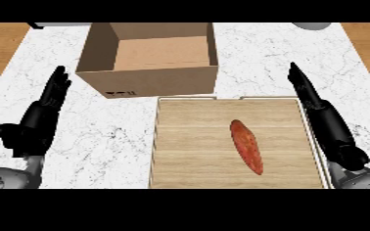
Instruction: Pick the sweet potato from the tray and place it in the cardboard box
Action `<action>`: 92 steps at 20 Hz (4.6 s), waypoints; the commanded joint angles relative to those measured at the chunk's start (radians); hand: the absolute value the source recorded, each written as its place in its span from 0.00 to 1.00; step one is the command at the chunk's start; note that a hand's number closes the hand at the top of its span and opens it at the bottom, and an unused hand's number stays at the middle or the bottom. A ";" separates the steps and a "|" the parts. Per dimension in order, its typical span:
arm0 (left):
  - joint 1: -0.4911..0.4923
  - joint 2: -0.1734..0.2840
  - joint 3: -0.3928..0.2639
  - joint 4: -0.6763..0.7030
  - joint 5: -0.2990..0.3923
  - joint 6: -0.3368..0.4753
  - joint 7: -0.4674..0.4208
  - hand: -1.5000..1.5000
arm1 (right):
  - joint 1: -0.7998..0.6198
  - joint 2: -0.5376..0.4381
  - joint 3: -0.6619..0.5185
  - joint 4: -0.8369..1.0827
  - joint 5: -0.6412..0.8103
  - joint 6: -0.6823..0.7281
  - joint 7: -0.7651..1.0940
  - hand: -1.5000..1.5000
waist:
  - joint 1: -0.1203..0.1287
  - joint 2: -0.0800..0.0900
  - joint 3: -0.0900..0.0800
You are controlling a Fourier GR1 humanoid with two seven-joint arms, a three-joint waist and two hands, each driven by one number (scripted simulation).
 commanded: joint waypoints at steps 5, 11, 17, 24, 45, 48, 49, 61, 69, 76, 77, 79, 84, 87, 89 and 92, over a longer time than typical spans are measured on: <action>-0.004 0.118 0.046 0.147 -0.116 0.052 0.053 0.50 | -0.080 0.029 0.125 0.038 -0.240 0.380 0.065 0.00 | 0.050 -0.003 -0.020; -0.030 0.082 0.009 0.202 -0.149 0.077 0.118 0.50 | -0.098 -0.189 0.236 0.228 0.124 0.524 -0.325 0.00 | 0.026 -0.002 -0.018; -0.007 0.091 0.035 0.231 -0.136 0.033 0.078 0.50 | -0.205 -0.137 0.134 0.501 -0.058 0.798 -0.608 0.00 | 0.044 -0.009 -0.020; -0.058 0.068 0.022 0.232 -0.167 0.044 0.140 0.50 | -0.415 -0.216 0.237 0.573 0.334 0.662 -0.681 0.00 | 0.040 -0.013 -0.021; 0.041 0.036 0.114 0.201 -0.223 0.000 0.102 0.50 | -0.634 -0.018 0.425 0.561 0.718 0.866 -0.399 0.00 | 0.017 -0.023 -0.022; -0.008 -0.021 0.111 0.271 -0.255 -0.002 0.090 0.50 | -0.619 -0.018 0.415 0.592 0.765 0.875 -0.456 0.00 | 0.011 -0.021 -0.023; -0.056 -0.018 0.139 0.312 -0.262 -0.011 0.097 0.50 | -0.594 0.015 0.400 0.552 0.779 0.868 -0.407 0.00 | 0.007 -0.022 -0.023; 0.008 -0.041 0.156 0.150 -0.314 -0.026 0.213 0.50 | -0.565 0.039 0.354 0.575 0.816 0.910 -0.510 0.00 | 0.015 -0.023 -0.022; 0.043 -0.030 0.188 0.130 -0.331 -0.069 0.197 0.50 | -0.435 -0.032 0.349 0.243 0.755 1.018 -0.384 0.00 | 0.001 -0.028 -0.023; 0.005 -0.057 0.211 0.168 -0.370 -0.086 0.186 0.50 | -0.402 -0.007 0.379 0.253 0.850 1.016 -0.278 0.00 | 0.007 -0.024 -0.022; 0.002 -0.040 0.254 0.201 -0.344 -0.126 0.142 0.50 | -0.388 -0.011 0.371 0.279 0.882 0.980 -0.305 0.00 | 0.008 -0.023 -0.022; 0.029 -0.035 0.261 0.172 -0.339 -0.125 0.149 0.50 | -0.359 0.046 0.441 0.344 0.928 0.906 -0.307 0.00 | 0.014 -0.023 -0.022; 0.017 -0.097 0.236 0.173 -0.392 -0.104 0.168 0.50 | -0.315 0.100 0.401 0.338 1.009 0.738 -0.315 1.00 | 0.009 -0.022 -0.022; 0.019 -0.078 0.274 0.150 -0.389 -0.135 0.191 0.50 | -0.361 0.144 0.341 0.390 1.048 0.709 -0.351 1.00 | 0.011 -0.023 -0.022; 0.054 -0.109 0.277 0.182 -0.403 -0.120 0.112 0.50 | -0.335 0.151 0.336 0.419 1.087 0.635 -0.382 1.00 | 0.011 -0.022 -0.022; 0.003 -0.127 0.277 0.219 -0.422 -0.121 0.137 0.50 | -0.383 0.199 0.277 0.445 1.104 0.607 -0.391 1.00 | 0.010 -0.022 -0.022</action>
